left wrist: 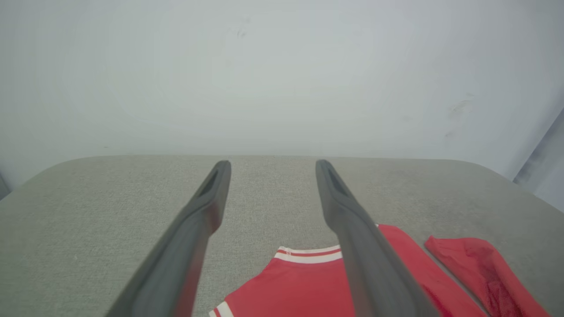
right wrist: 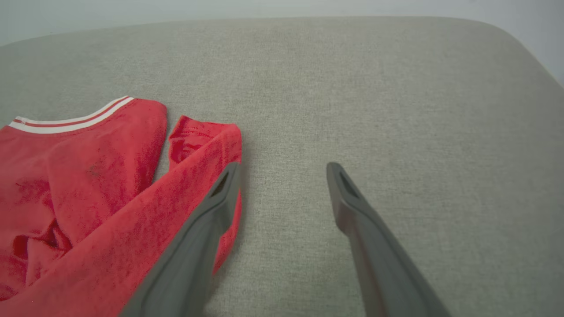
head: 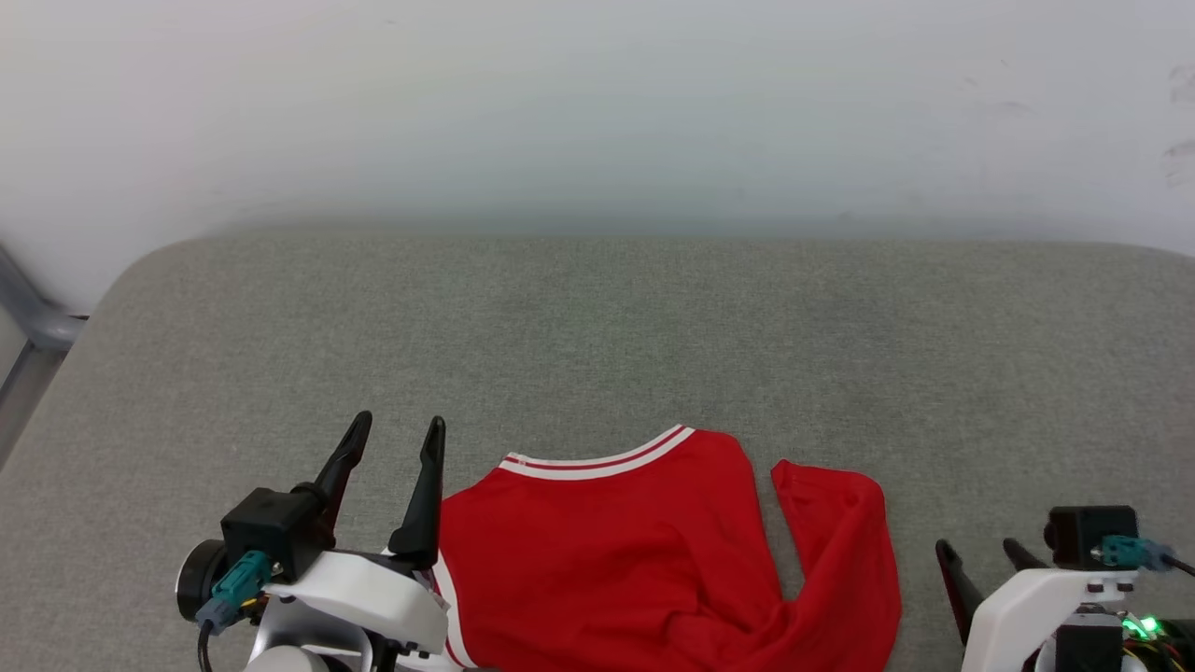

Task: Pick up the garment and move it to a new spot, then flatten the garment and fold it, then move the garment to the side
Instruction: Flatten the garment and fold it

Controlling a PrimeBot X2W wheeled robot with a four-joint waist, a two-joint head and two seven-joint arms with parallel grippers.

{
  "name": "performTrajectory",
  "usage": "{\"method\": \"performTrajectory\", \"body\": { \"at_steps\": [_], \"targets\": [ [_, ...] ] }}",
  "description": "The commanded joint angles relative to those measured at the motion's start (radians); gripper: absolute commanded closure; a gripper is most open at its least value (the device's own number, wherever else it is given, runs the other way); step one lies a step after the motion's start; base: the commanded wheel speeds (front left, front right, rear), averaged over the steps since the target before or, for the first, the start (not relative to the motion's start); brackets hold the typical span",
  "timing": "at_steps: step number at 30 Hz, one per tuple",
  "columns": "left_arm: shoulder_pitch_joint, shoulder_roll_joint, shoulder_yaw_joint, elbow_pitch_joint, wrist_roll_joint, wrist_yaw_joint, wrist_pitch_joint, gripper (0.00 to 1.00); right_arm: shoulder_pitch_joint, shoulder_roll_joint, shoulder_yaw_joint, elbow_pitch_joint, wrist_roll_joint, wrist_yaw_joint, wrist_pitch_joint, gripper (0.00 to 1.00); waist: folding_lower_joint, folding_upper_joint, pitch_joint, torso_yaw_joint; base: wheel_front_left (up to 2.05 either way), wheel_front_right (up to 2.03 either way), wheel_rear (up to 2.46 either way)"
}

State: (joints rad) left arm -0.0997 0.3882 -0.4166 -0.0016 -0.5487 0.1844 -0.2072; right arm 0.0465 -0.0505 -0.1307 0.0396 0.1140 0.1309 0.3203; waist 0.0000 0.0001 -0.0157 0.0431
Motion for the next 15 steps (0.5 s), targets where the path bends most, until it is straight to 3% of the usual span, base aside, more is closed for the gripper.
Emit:
{"method": "performTrajectory", "body": {
  "at_steps": [1, 6, 15],
  "targets": [
    [-0.015, -0.004, -0.005, -0.014, 0.009, -0.004, -0.008, 0.0, -0.033, 0.0, 0.008, 0.031, -0.008, 0.0, 0.077, 0.0, 0.0, -0.0001, 0.015, 0.016, 0.0, 0.0, 0.0],
    [-0.041, -0.005, -0.014, -0.038, 0.024, -0.009, -0.014, 0.0, -0.12, -0.017, 0.064, 0.08, 0.018, 0.0, 0.267, 0.0, 0.0, -0.0001, 0.07, 0.05, 0.0, 0.0, 0.0],
    [-0.084, -0.013, -0.026, -0.032, 0.036, -0.02, -0.023, 0.0, -0.258, -0.115, 0.2, 0.216, 0.09, 0.0, 0.462, 0.0, 0.0, -0.0001, 0.149, 0.091, 0.0, 0.0, 0.0]
  ]
}}
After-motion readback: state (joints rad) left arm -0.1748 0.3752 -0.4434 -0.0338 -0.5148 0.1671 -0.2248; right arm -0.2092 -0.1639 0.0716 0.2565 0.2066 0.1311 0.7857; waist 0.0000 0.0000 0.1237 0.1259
